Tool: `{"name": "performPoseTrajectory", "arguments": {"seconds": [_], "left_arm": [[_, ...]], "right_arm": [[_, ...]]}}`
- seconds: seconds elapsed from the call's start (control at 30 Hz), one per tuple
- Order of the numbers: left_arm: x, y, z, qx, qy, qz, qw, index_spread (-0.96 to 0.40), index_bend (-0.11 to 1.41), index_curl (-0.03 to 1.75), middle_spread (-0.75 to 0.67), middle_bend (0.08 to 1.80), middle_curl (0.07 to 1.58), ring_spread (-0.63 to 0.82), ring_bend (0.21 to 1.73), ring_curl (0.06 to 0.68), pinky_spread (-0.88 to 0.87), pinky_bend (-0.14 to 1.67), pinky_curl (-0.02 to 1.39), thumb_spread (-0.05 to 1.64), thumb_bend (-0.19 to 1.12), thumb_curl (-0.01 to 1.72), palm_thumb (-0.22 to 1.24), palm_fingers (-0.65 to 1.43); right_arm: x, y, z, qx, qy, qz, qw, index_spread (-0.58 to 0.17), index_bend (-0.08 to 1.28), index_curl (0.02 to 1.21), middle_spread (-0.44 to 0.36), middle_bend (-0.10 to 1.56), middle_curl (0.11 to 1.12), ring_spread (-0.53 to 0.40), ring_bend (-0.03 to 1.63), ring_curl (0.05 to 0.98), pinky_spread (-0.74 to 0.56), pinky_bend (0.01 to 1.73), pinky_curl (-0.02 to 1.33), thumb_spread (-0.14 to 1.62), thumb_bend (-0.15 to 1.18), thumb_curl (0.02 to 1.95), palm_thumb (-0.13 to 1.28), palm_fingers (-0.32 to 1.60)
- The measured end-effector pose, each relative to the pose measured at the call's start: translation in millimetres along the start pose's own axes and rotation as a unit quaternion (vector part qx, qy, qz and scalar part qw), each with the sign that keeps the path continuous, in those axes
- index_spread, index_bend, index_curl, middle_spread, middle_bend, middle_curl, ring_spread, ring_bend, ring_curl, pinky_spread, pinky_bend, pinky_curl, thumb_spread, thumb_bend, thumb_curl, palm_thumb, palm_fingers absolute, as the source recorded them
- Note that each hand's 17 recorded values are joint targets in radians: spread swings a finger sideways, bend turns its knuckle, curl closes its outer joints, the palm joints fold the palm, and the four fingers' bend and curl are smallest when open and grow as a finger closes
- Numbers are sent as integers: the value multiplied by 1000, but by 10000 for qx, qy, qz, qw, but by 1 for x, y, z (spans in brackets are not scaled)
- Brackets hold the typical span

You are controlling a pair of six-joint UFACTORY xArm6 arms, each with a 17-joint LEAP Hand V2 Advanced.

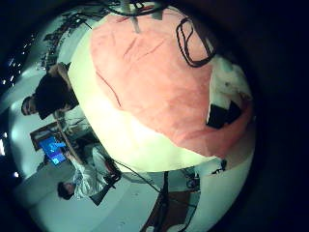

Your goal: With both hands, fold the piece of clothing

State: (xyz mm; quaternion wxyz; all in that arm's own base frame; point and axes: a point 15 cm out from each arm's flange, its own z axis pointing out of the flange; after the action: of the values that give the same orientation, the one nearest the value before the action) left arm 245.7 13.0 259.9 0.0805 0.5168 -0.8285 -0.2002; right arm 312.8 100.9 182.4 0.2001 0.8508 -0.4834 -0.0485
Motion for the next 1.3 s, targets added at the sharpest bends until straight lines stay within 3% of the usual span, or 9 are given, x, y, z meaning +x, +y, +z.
{"name": "performPoseTrajectory", "arguments": {"seconds": [0.13, 0.27, 0.43, 0.6, 0.9, 1.3], "left_arm": [[-1, 14, -15, -106, 8, 127, 9999, -671, 172, 1422, -676, 742, 1249, -444, 1379, 541, -609, 1276, 594, 984, -25, 560, 847, 1005], [-2, 29, -48, -178, -46, 247, 9995, -660, 172, 1430, -678, 738, 1247, -446, 1373, 537, -608, 1272, 591, 984, -26, 556, 822, 1025], [-8, 46, -90, -356, -73, 340, 9988, -647, 165, 1439, -686, 739, 1240, -452, 1362, 534, -603, 1269, 588, 985, -22, 554, 811, 1038], [-23, 41, -105, -464, -147, 356, 9982, -636, 164, 1447, -692, 736, 1236, -452, 1358, 533, -607, 1258, 585, 987, -22, 550, 805, 1039], [-59, -21, -102, -584, -46, 270, 9979, -613, 168, 1458, -700, 731, 1233, -453, 1359, 534, -608, 1256, 591, 987, -21, 545, 805, 1027], [-110, -131, -71, -656, 127, 164, 9976, -584, 169, 1463, -697, 762, 1239, -450, 1372, 545, -613, 1221, 611, 984, -21, 542, 809, 944]], "right_arm": [[2, 38, -16, -254, -16, 47, 9997, -341, 938, 785, -222, 1109, 849, -265, 1265, 667, -331, 1213, 684, 1375, 81, 378, 993, 1114], [3, 74, -36, -401, -35, 112, 9991, -331, 969, 818, -220, 1140, 877, -258, 1296, 690, -312, 1236, 725, 1405, 83, 386, 1009, 1074], [10, 92, -88, 116, -13, 254, 9996, -319, 994, 851, -215, 1158, 901, -251, 1314, 711, -291, 1249, 771, 1415, 78, 406, 1030, 1062], [20, 89, -123, 356, -20, 384, 9986, -310, 1000, 867, -211, 1163, 913, -246, 1317, 721, -282, 1248, 804, 1413, 63, 418, 1033, 1059], [43, 25, -134, 161, -106, 553, 9983, -299, 1004, 888, -208, 1169, 930, -243, 1333, 734, -263, 1219, 856, 1404, 44, 440, 1056, 1052], [76, -85, -101, 11, -218, 715, 9972, -301, 1004, 906, -209, 1169, 946, -239, 1334, 749, -265, 1180, 924, 1418, 15, 457, 1058, 1035]]}}
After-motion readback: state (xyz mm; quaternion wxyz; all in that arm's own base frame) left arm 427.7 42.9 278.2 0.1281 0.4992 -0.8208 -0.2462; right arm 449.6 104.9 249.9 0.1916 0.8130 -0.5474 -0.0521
